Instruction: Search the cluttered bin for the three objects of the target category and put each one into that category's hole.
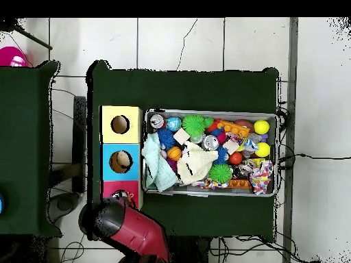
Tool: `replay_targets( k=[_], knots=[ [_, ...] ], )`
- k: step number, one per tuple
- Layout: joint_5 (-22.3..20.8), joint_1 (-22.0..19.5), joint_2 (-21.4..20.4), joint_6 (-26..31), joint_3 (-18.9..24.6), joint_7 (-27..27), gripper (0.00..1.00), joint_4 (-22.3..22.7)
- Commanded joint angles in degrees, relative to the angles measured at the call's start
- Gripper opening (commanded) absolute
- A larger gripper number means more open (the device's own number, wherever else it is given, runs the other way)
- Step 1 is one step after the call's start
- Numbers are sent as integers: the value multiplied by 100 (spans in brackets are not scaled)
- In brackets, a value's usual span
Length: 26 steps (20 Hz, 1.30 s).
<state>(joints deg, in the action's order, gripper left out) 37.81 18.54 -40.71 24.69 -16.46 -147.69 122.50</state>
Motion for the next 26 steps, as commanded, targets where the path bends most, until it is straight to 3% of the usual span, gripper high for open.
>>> replay_targets(
  k=[1,13,19,26],
  knots=[
    [266,285,1182,-508,183,-1624,0,-528],
    [312,318,1308,-380,93,-1470,0,-740],
    [439,253,1483,-739,322,-1422,0,-746],
    [451,504,1557,-294,69,-1651,0,-1003]
  ],
)
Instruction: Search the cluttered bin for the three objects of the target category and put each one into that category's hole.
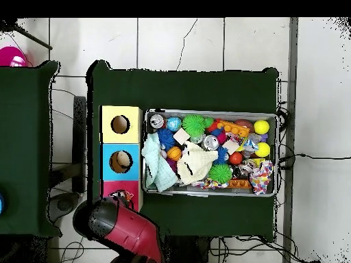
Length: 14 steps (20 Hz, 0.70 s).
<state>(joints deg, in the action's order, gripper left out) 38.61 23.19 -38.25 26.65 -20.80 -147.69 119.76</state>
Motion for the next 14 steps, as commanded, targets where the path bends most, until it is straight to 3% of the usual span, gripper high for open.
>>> replay_targets(
  k=[1,14],
  knots=[
    [378,47,1281,-451,495,-1648,0,-724],
    [414,228,1186,24,265,-1730,0,-892]
  ],
)
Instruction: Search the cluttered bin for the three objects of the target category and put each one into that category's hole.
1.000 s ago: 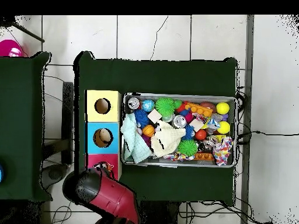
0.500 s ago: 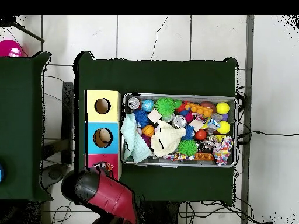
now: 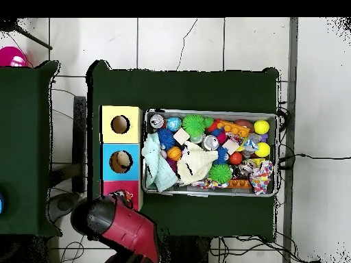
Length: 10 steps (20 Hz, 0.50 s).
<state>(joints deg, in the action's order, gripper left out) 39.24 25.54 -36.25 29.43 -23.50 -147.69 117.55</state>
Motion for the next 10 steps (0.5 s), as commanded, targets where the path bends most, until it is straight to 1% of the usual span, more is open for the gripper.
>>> replay_targets(
  k=[1,3,10],
  knots=[
    [351,6,993,-235,520,-1733,0,-688],
    [378,5,992,-250,536,-1717,0,-687],
    [352,128,925,19,388,-1822,0,-743]
  ],
)
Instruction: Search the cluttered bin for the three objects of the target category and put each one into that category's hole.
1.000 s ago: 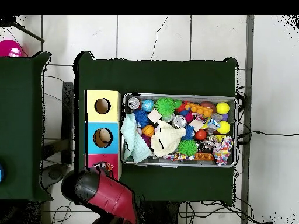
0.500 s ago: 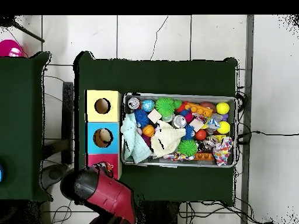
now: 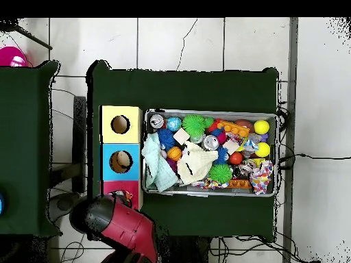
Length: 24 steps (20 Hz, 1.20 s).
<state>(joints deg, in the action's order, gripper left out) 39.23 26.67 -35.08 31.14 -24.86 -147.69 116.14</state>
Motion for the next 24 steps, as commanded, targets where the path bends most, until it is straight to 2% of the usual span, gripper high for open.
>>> replay_targets(
  k=[1,10,19,24],
  knots=[
    [358,23,783,-107,515,-1827,0,-608],
    [229,93,737,342,269,-1862,0,-828],
    [203,331,985,996,-15,-2433,0,-1527],
    [230,409,1148,1002,-20,-2612,0,-1711]
  ],
)
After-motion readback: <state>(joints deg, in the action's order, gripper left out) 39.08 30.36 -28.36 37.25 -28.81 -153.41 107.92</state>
